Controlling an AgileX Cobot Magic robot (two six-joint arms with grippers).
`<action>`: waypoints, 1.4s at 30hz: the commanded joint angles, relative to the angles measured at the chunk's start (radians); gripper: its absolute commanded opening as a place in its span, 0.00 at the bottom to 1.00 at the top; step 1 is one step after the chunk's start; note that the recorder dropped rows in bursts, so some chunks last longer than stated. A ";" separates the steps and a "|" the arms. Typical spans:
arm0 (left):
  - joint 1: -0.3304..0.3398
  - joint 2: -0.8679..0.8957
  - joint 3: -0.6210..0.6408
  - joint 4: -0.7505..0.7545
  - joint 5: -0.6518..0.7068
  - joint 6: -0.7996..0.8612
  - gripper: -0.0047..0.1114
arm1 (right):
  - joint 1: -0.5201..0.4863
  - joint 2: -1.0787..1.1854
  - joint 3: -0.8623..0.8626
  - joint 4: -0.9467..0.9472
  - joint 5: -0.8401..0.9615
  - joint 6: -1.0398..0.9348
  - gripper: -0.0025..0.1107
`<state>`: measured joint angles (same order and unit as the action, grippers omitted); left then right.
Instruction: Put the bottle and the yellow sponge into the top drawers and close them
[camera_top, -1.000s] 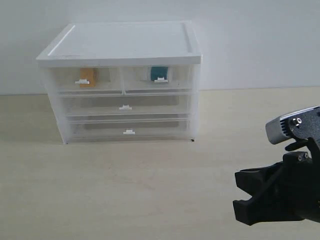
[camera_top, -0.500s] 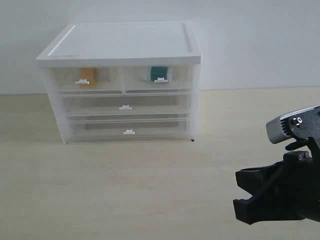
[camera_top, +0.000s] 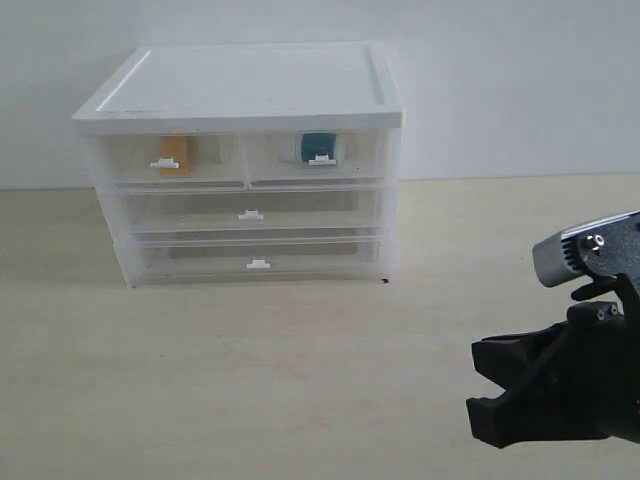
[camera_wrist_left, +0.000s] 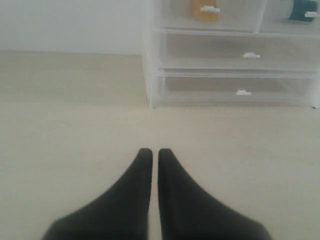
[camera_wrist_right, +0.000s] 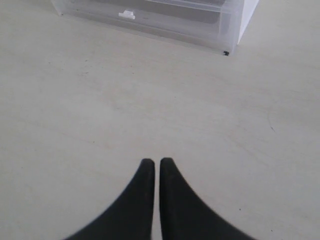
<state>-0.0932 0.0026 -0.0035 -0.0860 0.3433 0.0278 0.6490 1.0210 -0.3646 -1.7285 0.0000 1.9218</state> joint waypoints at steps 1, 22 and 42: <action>0.042 -0.003 0.004 -0.003 0.002 -0.013 0.07 | 0.000 -0.010 0.003 -0.005 0.007 0.004 0.02; 0.077 -0.003 0.004 -0.003 -0.003 -0.013 0.07 | 0.000 -0.010 0.003 -0.005 0.007 0.004 0.02; 0.077 -0.003 0.004 -0.003 -0.003 -0.013 0.07 | 0.000 -0.063 0.004 -0.005 0.024 0.005 0.02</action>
<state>-0.0193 0.0026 -0.0035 -0.0860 0.3433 0.0269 0.6490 1.0052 -0.3646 -1.7285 0.0188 1.9218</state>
